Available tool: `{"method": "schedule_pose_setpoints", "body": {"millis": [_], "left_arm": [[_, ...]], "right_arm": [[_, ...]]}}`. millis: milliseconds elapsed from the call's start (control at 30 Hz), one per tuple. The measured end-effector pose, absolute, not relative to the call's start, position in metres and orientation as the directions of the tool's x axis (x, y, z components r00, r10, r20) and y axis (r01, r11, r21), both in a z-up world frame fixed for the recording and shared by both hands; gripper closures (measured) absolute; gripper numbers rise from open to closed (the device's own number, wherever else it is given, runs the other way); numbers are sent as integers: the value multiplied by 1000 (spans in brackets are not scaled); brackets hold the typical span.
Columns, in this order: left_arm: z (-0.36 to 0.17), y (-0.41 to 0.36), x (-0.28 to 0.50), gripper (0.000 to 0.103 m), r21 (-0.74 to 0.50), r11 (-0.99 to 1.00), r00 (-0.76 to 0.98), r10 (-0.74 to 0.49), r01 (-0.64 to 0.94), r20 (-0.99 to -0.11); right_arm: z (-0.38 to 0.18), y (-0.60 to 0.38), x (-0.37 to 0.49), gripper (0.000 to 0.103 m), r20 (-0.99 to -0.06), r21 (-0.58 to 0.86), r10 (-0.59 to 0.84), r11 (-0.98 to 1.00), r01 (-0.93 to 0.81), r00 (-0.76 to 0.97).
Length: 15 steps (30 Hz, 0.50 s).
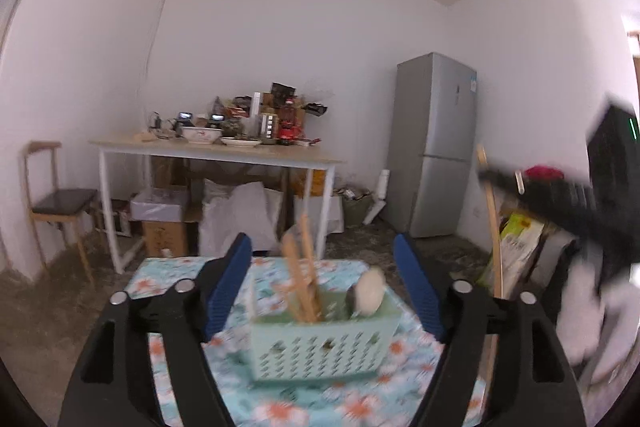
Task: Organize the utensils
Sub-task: 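Lower the chopsticks into the green holder and open the left tool while the right tool holds its chopstick, then lower the chopstick into the green holder and open the right tool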
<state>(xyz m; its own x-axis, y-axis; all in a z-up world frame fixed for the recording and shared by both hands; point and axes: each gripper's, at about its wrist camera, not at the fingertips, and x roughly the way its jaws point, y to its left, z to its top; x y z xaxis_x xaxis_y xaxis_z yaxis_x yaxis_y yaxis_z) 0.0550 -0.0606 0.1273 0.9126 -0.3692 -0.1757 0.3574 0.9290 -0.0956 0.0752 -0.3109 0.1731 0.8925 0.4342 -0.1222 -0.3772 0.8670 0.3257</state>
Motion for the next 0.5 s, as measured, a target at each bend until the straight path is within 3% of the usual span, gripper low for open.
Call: {"method": "schedule_pose_setpoints", "body": {"millis": [300, 500], "left_arm": [[83, -50, 45, 12, -49, 975, 920, -220, 216, -324], [53, -36, 67, 9, -58, 996, 908, -85, 68, -410]], "right_arm": [[208, -302, 117, 99, 55, 351, 403, 849, -395, 914], [203, -293, 158, 99, 48, 335, 330, 884, -326, 943]]}}
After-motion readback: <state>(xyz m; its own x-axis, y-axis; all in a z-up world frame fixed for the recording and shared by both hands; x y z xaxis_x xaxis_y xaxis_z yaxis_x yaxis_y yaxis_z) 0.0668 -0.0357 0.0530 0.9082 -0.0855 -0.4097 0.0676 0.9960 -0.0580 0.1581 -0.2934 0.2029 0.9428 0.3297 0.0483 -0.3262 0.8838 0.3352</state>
